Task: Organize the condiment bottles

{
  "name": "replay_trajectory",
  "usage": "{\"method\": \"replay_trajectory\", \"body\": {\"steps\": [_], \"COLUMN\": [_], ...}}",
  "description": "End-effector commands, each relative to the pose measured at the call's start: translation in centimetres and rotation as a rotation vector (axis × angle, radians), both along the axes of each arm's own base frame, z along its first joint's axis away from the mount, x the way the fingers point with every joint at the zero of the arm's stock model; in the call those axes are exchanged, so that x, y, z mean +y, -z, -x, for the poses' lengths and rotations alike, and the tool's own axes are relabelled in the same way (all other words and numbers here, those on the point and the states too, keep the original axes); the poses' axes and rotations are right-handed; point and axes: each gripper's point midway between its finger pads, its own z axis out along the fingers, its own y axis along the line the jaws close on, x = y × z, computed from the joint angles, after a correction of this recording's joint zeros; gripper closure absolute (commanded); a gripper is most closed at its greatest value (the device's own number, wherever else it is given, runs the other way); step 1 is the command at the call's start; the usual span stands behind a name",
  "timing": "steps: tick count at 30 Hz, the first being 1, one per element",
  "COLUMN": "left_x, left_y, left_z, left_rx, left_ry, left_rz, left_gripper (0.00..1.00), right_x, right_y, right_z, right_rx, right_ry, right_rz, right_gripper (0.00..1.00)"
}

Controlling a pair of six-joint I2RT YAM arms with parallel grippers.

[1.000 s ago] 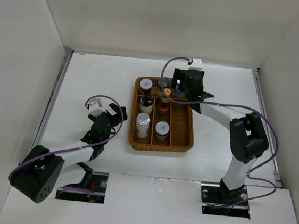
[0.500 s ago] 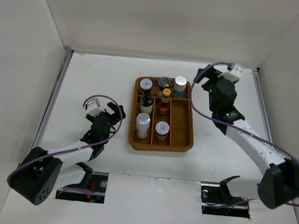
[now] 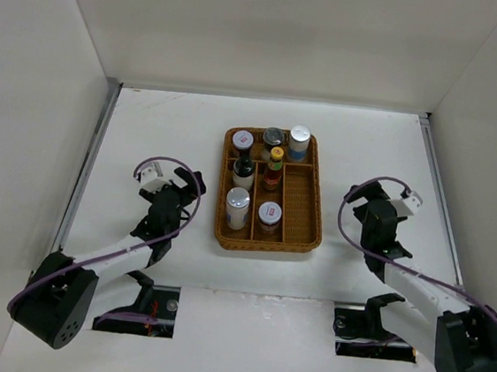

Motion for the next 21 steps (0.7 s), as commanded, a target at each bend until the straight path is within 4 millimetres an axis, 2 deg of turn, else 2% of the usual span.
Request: {"method": "replay_trajectory", "body": {"steps": [1,3,7,11,21], "left_x": [-0.3,-0.4,0.1,0.3,0.8], "left_y": [-2.9,-2.7,-2.0,-1.9,-1.9], "left_z": [-0.9,-1.0,-1.4,-1.3,-1.8], "left_rx": [-0.081,-0.072,-0.046,-0.046,0.013], "left_ry": [-0.009,-0.007,-0.027,-0.028,-0.043], "left_rz": [0.028,0.021,0.006,0.003,-0.043], "left_gripper": [0.0,0.0,0.0,0.0,0.0], "right_x": [-1.3,-1.3,-0.8,1.3,2.1], "right_y": [-3.7,-3.9,-2.9,-2.7,-2.7], "right_z": [-0.6,-0.7,-1.5,-2.2,-2.0], "right_rx": [-0.173,-0.188,-0.159,-0.135,-0.138], "right_ry": [0.092,0.096,0.082,-0.005,-0.034], "right_rz": [-0.113,-0.122,-0.121,-0.153,-0.183], "right_gripper": [0.0,0.0,0.0,0.0,0.0]}}
